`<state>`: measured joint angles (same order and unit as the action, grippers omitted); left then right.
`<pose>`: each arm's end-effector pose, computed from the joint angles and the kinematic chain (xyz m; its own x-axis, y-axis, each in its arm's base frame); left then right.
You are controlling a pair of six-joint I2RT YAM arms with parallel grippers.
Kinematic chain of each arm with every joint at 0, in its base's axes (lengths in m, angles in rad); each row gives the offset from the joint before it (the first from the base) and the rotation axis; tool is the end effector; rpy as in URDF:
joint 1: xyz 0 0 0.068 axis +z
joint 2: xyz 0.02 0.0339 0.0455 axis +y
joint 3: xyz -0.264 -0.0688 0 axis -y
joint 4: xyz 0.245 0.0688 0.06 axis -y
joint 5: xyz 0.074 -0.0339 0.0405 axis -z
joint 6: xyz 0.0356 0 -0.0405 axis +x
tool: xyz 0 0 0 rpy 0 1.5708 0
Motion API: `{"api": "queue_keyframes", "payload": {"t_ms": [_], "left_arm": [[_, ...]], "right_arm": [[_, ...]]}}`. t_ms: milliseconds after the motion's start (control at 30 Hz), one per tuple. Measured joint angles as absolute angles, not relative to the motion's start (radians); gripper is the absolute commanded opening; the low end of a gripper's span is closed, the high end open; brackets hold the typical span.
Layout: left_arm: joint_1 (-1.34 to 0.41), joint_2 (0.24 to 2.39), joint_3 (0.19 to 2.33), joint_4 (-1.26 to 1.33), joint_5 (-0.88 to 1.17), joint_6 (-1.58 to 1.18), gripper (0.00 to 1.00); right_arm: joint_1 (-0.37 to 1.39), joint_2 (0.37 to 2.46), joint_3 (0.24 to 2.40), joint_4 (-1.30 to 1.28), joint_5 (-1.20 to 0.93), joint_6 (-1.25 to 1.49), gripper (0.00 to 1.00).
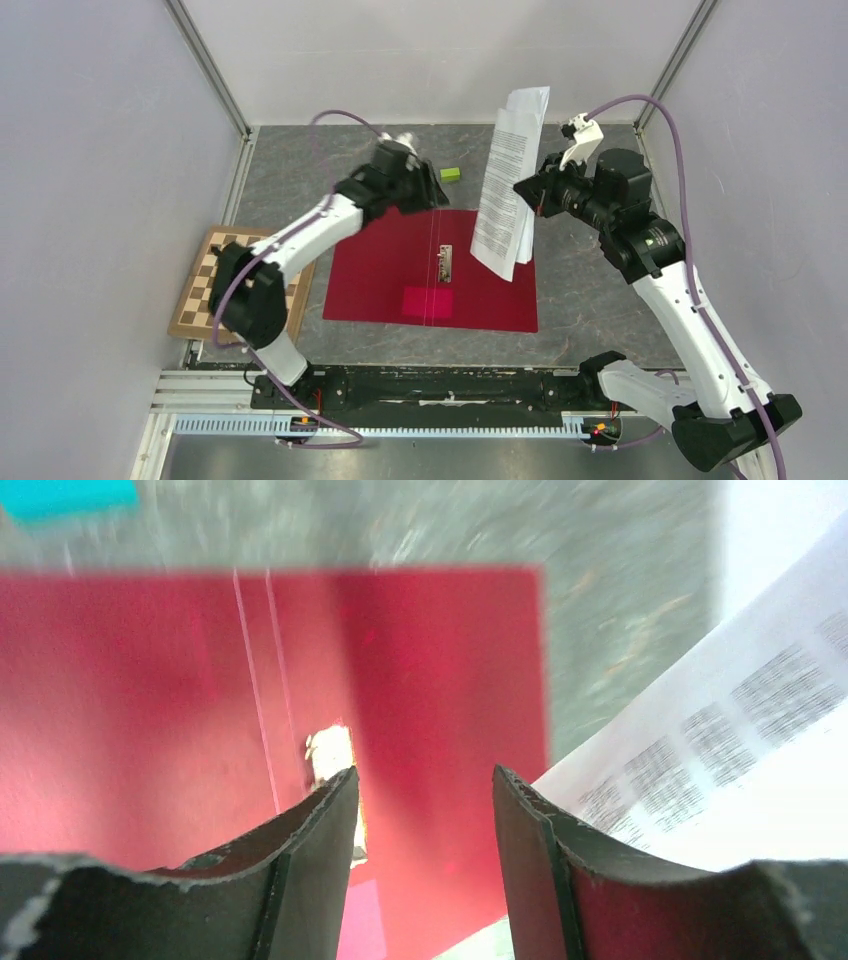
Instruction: Put the files into the folder
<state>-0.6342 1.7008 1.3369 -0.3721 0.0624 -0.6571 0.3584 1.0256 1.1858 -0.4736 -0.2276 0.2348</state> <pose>0.3094 -0.2303 0.2706 -0.8121 -0.1594 -0.5613 0.1674 0.8579 -0.4859 0.2021 0.0843 0.4040 -0.4071 0.0896 -0.9090 -0.4607 0.8392 0.2890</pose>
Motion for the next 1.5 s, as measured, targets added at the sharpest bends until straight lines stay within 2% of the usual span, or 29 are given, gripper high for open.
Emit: {"api": "queue_keyframes", "payload": {"t_ms": [167,267,367,533,633,800,1067,1333,1500], "left_arm": [[-0.375,1.589,1.29,-0.064,0.389,-0.693,0.62],[-0.289,1.578,1.259,0.17,0.563,-0.774,0.65],[-0.259,1.591,1.238,0.445,0.719,-0.92,0.73],[-0.242,1.676,1.246,1.072,0.886,-1.29,0.76],[-0.241,1.708,1.258,1.282,0.931,-1.428,0.77],[-0.242,1.699,1.269,1.42,0.979,-1.518,0.76],[-0.237,1.584,1.279,1.454,1.028,-1.567,0.75],[-0.237,1.399,1.319,1.473,1.05,-1.576,0.73],[-0.237,1.336,1.33,1.483,1.052,-1.599,0.73]], "right_arm": [[0.358,1.041,1.296,-0.424,-0.393,0.237,0.0],[0.358,1.054,1.341,-0.37,-0.503,0.259,0.0],[0.359,1.06,1.352,-0.297,-0.608,0.299,0.0],[0.361,1.063,1.354,-0.196,-0.752,0.37,0.0],[0.363,1.063,1.354,-0.135,-0.815,0.411,0.0],[0.363,1.06,1.354,-0.049,-0.886,0.461,0.0],[0.363,1.021,1.353,0.147,-0.987,0.563,0.0],[0.363,0.974,1.346,0.448,-1.081,0.68,0.0],[0.37,1.025,1.343,0.692,-1.122,0.824,0.0]]}}
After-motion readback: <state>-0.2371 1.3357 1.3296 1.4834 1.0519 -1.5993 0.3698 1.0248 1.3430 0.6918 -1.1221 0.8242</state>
